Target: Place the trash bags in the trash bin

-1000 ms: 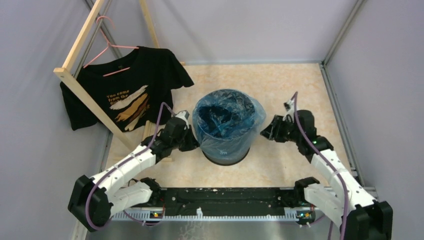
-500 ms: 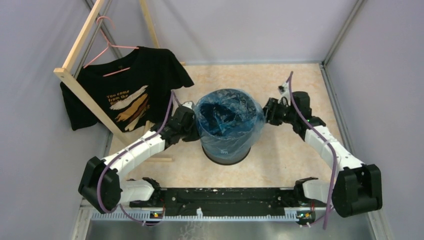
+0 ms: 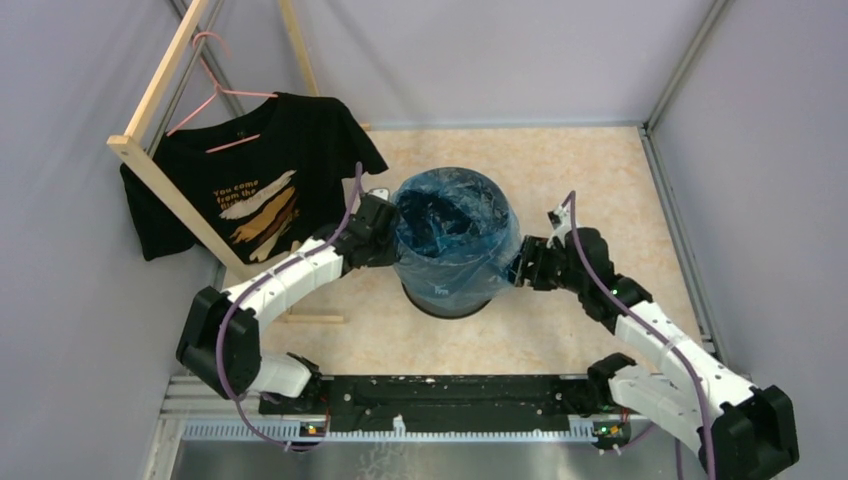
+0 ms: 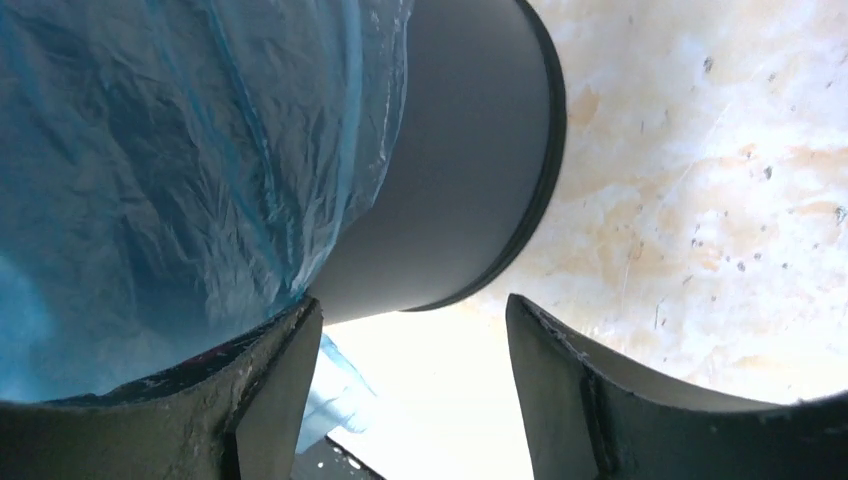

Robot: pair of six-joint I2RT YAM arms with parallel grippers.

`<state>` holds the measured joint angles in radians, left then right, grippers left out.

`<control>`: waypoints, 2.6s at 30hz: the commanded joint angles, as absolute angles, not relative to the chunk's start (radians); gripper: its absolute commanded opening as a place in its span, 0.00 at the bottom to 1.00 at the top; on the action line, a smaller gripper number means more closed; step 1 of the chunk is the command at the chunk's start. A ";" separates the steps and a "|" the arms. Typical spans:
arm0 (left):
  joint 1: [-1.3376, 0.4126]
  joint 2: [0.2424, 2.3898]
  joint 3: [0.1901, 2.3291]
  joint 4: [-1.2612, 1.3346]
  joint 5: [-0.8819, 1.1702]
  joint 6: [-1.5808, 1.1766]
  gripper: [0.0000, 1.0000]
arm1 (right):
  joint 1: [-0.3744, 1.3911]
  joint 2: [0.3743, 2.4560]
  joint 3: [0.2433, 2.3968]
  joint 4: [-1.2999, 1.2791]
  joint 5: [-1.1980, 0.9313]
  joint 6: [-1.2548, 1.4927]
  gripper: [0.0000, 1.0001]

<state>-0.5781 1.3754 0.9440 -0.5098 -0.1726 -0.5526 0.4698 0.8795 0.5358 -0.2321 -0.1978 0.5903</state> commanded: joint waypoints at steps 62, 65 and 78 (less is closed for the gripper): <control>-0.562 1.265 0.861 -0.402 0.012 -0.624 0.00 | 0.161 1.502 0.440 1.017 -0.675 1.099 0.00; -0.562 1.268 0.856 -0.401 0.009 -0.621 0.00 | 0.165 1.459 0.474 0.810 -0.620 0.957 0.00; -0.562 1.301 0.814 -0.334 0.048 -0.641 0.00 | 0.185 1.575 0.470 0.760 -0.563 0.833 0.00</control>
